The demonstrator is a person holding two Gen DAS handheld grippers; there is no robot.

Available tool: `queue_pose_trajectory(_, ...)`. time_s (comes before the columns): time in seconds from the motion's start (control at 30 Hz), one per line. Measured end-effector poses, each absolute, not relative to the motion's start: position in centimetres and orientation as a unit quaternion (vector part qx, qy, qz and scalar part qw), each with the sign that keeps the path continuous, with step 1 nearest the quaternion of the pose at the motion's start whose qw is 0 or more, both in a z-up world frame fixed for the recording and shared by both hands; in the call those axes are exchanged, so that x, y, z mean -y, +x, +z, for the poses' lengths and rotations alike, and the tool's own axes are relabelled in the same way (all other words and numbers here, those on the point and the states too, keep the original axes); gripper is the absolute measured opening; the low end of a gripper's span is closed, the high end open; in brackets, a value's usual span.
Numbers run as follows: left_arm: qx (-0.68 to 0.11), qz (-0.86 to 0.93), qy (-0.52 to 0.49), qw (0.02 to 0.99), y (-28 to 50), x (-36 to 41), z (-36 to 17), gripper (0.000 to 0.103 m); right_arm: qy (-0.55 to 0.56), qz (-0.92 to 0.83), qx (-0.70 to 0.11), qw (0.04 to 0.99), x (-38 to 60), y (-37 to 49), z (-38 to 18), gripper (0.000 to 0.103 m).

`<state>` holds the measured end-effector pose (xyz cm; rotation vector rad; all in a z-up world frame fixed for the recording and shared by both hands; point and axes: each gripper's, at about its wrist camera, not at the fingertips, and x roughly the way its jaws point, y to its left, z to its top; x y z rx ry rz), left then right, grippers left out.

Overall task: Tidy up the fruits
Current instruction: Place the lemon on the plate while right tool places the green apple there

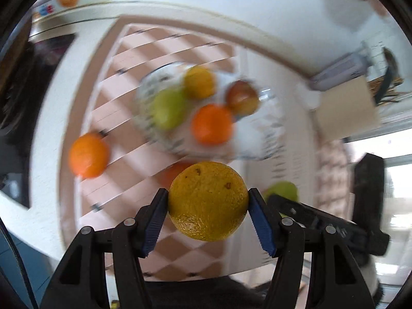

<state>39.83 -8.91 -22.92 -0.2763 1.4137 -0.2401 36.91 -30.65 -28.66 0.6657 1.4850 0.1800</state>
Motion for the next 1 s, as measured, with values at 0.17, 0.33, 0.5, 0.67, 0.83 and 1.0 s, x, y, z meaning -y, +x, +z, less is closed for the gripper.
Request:
queue_pose_trajectory(0.17,-0.656,-0.111,-0.169,0.727,44.6,12.1,-24.4,0.060,0.306,0.068,-0.651,0.691,33.8,42.4,-28.6,0.064)
queue_pose_trajectory(0.33,-0.681,-0.080,-0.204,0.699,47.5,13.4,-28.1,0.060,0.275,0.067,-0.662,0.694,34.8,47.4,-30.0,0.064)
queue_pose_trajectory(0.5,-0.697,-0.068,-0.204,0.685,48.9,14.6,-30.2,0.060,0.239,0.075,-0.674,0.695,34.7,49.5,-31.0,0.064)
queue_pose_trajectory(0.67,-0.704,-0.064,-0.199,0.678,49.6,15.1,-30.6,0.060,0.223,0.078,-0.682,0.692,33.5,50.4,-31.6,0.064)
queue_pose_trajectory(0.83,-0.715,-0.058,-0.195,0.669,49.8,15.2,-30.8,0.061,0.218,0.076,-0.691,0.685,33.2,50.8,-32.0,0.073)
queue_pose_trajectory(1.0,-0.717,-0.061,-0.179,0.671,50.0,15.8,-31.1,0.067,0.222,0.068,-0.689,0.687,33.4,50.7,-31.5,0.078)
